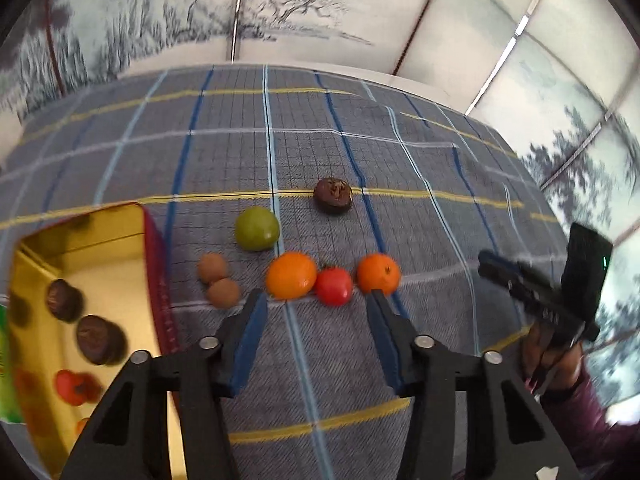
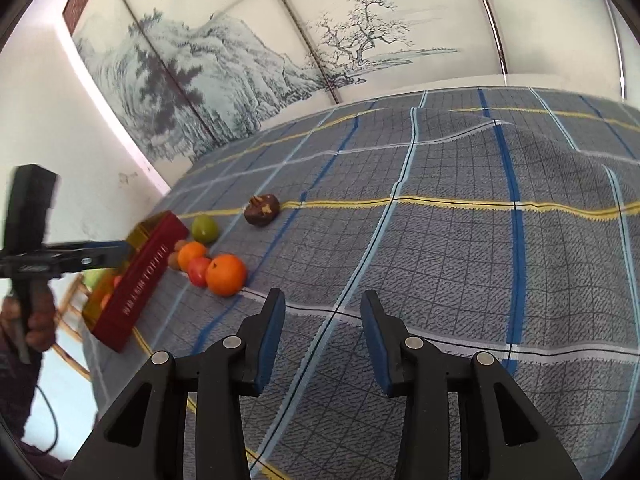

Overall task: Organize fruits
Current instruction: 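Move the left gripper back to the fruit cluster toward a mandarin, then grasp the mandarin with the left gripper and lift it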

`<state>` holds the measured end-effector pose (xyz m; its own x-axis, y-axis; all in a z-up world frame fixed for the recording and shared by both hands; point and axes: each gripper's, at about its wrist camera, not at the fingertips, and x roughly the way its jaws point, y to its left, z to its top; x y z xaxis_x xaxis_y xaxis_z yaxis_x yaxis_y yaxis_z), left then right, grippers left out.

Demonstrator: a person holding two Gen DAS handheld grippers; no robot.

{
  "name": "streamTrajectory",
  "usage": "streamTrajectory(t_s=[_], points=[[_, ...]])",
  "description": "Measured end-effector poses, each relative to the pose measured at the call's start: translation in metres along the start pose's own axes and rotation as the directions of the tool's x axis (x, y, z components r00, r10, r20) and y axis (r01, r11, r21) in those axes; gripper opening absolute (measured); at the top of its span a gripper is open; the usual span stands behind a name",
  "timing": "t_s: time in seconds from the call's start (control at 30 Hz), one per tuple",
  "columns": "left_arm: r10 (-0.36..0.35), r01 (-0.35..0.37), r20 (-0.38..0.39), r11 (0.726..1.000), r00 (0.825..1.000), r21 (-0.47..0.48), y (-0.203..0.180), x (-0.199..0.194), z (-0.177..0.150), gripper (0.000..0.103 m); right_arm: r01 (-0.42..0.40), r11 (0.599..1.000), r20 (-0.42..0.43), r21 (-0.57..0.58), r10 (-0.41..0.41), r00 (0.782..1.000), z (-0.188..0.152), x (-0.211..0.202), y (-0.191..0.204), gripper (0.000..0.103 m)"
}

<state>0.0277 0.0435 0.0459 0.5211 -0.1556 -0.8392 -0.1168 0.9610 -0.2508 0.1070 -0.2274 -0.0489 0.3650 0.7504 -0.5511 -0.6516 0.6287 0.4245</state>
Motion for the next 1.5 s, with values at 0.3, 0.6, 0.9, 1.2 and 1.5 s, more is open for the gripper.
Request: streamTrajectory(t_s=[0.3, 0.6, 0.9, 1.2, 1.5], points=[[0.011, -0.013, -0.051, 0.999, 0.999, -0.041, 0.007, 0.041, 0.017, 0.043, -0.042, 0.999, 0.016, 0.015, 0.042, 0.999, 0.0, -0.002, -0.002, 0.05], [-0.003, -0.004, -0.08, 0.997, 0.997, -0.081, 0.019, 0.06, 0.01, 0.045, -0.048, 0.999, 0.027, 0.024, 0.047, 0.999, -0.001, -0.004, -0.003, 0.064], [-0.072, 0.067, -0.027, 0.985, 0.997, -0.157, 0.023, 0.055, -0.005, 0.022, -0.039, 0.999, 0.033, 0.037, 0.038, 0.999, 0.001, -0.005, -0.005, 0.073], [-0.099, 0.094, -0.027, 0.985, 0.995, -0.144, 0.017, 0.056, 0.0, 0.042, -0.027, 0.999, 0.019, 0.036, 0.026, 0.999, 0.004, 0.002, -0.006, 0.077], [-0.048, 0.042, -0.04, 0.99, 0.998, -0.137, 0.014, 0.069, 0.013, 0.052, -0.029, 0.999, 0.018, 0.039, 0.029, 0.999, 0.003, 0.003, -0.004, 0.079]])
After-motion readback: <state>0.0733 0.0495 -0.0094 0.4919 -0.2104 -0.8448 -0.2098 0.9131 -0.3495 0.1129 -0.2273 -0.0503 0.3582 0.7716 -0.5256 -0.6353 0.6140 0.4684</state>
